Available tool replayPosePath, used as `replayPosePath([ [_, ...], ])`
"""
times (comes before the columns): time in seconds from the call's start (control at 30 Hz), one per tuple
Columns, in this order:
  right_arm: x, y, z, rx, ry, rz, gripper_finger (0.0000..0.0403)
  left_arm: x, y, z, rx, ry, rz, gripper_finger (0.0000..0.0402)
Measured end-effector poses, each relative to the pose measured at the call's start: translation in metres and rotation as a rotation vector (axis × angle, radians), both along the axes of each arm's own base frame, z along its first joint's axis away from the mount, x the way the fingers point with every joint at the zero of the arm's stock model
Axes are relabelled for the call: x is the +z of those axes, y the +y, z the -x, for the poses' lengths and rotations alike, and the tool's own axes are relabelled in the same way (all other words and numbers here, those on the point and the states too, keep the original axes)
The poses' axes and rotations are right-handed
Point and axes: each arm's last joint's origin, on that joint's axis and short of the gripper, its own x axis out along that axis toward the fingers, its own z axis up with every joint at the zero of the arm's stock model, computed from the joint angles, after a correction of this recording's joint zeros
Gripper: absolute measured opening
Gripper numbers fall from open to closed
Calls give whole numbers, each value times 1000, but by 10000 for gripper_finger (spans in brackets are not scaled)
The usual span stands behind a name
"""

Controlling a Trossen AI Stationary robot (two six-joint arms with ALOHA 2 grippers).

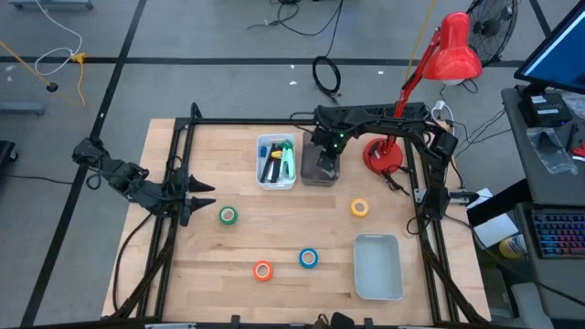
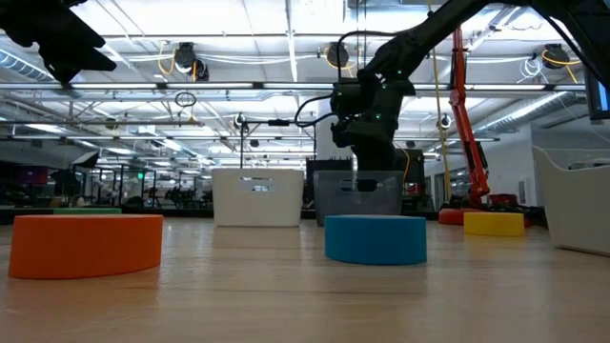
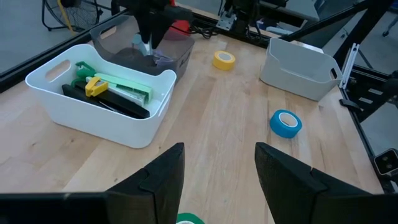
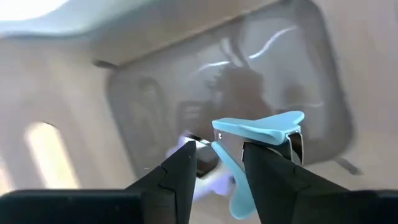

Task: Pick and place Stapler, Stapler remover, tape
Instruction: Put the blue staple remover into the black bin, then put the yellow tape into the gray bin

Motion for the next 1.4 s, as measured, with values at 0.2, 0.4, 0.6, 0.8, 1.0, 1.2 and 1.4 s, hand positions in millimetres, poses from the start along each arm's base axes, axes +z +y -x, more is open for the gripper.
replayPosePath([
  [0.2, 2, -5, -2, -27, -110, -106, 76, 0, 0, 0, 1, 0, 0, 198],
  [0.4, 9, -5, -1, -18, -143, -102, 8, 0, 0, 0, 1, -1, 0, 198],
  [0.6, 15, -5, 0, -23, -193, -163, 12, 0, 0, 0, -1, 0, -7, 198],
  [0.8, 23, -5, 2, -21, -208, -124, 57, 0, 0, 0, -1, 0, -7, 198],
  [1.0, 27, -2, 5, -8, -191, -126, 140, 0, 1, 0, 6, -2, -27, 198],
  [1.2, 33, 1, 8, -8, -193, -127, 191, 0, 1, 0, 11, -3, -33, 198],
  [1.4, 65, 21, 17, 67, -276, -174, 184, 0, 1, 0, 13, -4, -27, 198],
])
